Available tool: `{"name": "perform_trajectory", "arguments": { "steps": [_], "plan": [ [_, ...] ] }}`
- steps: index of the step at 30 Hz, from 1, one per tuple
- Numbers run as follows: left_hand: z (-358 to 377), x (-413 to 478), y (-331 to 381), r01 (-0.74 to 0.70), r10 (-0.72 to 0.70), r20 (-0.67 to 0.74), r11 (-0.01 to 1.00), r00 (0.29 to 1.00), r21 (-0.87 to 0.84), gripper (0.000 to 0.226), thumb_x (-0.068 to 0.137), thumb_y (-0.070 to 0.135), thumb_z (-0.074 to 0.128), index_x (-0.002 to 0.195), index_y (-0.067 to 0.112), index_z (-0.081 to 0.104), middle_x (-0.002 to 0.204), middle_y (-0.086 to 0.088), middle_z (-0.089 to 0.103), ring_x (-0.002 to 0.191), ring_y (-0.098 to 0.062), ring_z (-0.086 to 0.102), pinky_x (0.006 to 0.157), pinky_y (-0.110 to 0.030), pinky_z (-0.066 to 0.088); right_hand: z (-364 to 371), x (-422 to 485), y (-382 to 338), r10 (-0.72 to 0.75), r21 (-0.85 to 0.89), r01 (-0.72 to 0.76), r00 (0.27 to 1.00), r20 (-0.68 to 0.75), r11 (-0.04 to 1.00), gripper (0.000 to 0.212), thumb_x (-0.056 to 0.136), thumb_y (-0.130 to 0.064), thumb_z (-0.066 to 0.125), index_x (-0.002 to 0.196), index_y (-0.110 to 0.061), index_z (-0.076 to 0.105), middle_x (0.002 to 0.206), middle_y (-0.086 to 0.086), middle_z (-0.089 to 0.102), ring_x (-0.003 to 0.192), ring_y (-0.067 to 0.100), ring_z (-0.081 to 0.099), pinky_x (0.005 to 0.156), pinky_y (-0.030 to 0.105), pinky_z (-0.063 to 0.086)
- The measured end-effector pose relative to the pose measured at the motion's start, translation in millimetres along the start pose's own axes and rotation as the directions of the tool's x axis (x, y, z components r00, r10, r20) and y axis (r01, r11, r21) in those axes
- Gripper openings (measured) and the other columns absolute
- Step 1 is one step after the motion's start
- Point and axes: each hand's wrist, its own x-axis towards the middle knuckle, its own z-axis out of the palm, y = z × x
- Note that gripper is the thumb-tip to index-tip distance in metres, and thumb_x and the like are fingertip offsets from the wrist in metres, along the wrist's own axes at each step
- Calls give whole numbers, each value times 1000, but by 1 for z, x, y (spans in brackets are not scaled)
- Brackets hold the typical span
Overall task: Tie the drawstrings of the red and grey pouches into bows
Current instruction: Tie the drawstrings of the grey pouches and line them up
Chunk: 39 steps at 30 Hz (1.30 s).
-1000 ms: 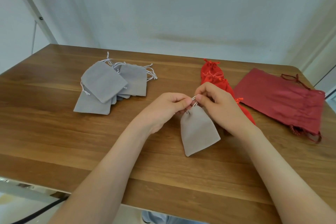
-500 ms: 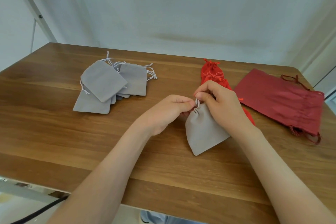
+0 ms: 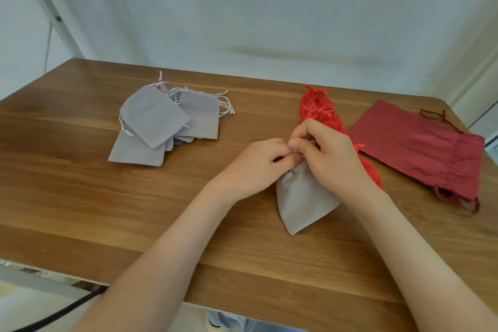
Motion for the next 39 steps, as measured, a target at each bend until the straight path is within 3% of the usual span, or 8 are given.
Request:
{"name": "perform_trajectory", "arguments": {
  "steps": [4,10,14,18,23,27,33,39],
  "plan": [
    [-3,-1,3,41,-44,-22,989,999,-140,34,97,27,49,80,2,63,91,-12,56,84,-18,53,79,-34,40,-15,2,-3,-41,24,39,995,96,999,19,91,-3,55,94,-15,69,91,-12,68,90,-3,59,79,7,41],
    [-9,-2,-3,113,-52,152,900,987,-421,37,91,26,51,102,-8,60,96,-7,56,97,-12,51,95,-34,35,-27,-1,-3,-29,170,-4,981,192,985,13,85,-5,64,88,-17,70,87,-3,70,89,14,64,82,27,50],
    [-10,-3,-4,163,-21,274,847,962,-507,22,90,19,49,94,14,71,98,4,66,101,-8,56,95,-28,36,-23,-1,-2,-48,157,19,982,185,987,13,84,-6,65,79,-18,68,82,-4,66,83,13,60,78,24,46],
    [-10,1,-3,227,-100,287,862,953,-454,23,93,10,47,95,12,70,96,1,68,96,-8,57,96,-29,37,-8,0,8,-173,-151,186,980,96,971,7,86,-14,64,79,-13,61,80,-6,56,80,7,47,72,11,35],
    [-9,5,-6,265,-250,89,891,964,-369,22,90,6,53,99,14,72,103,-9,71,102,-24,63,102,-39,43,13,2,19,-444,-533,346,894,-63,772,16,88,-15,52,74,-7,50,72,4,47,69,20,42,64,23,26],
    [-10,5,-7,286,-286,70,850,956,-441,24,94,10,51,99,18,73,101,-2,73,102,-20,64,100,-40,46,24,0,8,-500,-683,279,853,-146,675,12,87,-9,55,75,-7,52,70,10,50,64,27,48,59,35,39],
    [-20,0,-5,320,-188,265,676,946,-664,21,96,11,47,96,7,68,88,-3,70,83,-11,66,75,-24,54,25,1,5,-347,-509,189,908,-235,840,20,90,-23,51,75,-10,49,73,2,45,72,19,41,65,31,35],
    [-18,-1,-10,402,-180,370,581,912,-708,24,97,20,44,93,5,63,82,-2,68,78,-12,65,76,-24,54,24,4,11,-241,-340,176,957,-160,924,17,88,-22,55,75,-12,55,75,-6,43,76,10,34,65,20,23]
  ]
}}
